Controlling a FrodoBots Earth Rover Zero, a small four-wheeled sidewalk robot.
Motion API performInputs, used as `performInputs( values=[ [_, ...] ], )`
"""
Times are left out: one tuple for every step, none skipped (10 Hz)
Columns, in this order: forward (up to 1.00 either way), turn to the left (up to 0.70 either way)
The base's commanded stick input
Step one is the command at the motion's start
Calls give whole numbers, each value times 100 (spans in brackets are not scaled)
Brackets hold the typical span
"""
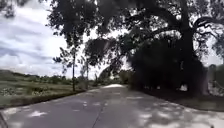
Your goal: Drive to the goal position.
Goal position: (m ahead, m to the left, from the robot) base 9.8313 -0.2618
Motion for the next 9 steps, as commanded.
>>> performInputs(
  values=[
    [85, 0],
    [85, 0],
    [85, 0],
    [85, 0],
    [85, 0],
    [85, 0],
    [85, 0],
    [85, 0],
    [85, 0]
  ],
)
